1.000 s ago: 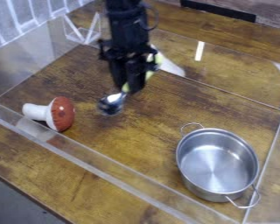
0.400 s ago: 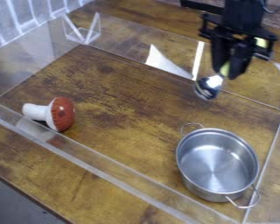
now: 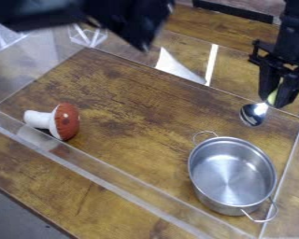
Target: Move the green spoon to the right
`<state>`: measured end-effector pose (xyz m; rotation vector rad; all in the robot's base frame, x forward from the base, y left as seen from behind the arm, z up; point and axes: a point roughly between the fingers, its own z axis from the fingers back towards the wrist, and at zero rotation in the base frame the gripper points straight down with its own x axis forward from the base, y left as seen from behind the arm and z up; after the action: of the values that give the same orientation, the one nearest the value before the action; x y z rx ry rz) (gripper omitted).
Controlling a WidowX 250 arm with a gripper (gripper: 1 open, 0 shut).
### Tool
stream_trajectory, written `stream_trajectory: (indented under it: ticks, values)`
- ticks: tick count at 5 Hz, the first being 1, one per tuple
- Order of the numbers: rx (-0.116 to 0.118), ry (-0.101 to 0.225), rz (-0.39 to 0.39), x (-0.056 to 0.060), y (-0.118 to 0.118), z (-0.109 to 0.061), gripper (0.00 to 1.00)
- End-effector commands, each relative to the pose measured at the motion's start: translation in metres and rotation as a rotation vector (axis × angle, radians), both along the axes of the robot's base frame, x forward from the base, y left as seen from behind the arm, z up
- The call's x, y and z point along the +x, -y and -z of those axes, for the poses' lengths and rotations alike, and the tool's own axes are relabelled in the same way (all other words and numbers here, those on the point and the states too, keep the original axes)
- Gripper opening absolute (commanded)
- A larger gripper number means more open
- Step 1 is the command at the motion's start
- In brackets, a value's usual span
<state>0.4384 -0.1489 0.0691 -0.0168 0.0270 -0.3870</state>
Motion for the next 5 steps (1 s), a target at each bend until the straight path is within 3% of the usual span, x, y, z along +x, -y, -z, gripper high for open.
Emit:
stream_trajectory:
  ticks: [1, 2, 3, 5]
  values:
    - [-0.006, 0.071, -0.046, 0.021, -0.014, -0.021, 0.00]
    - [0.000, 0.057, -0.098, 0.020, -0.012, -0.001, 0.00]
    - [0.010, 0.047, -0.151, 0.018, -0.011, 0.008, 0.00]
    - [0.023, 0.026, -0.151, 0.015, -0.008, 0.030, 0.00]
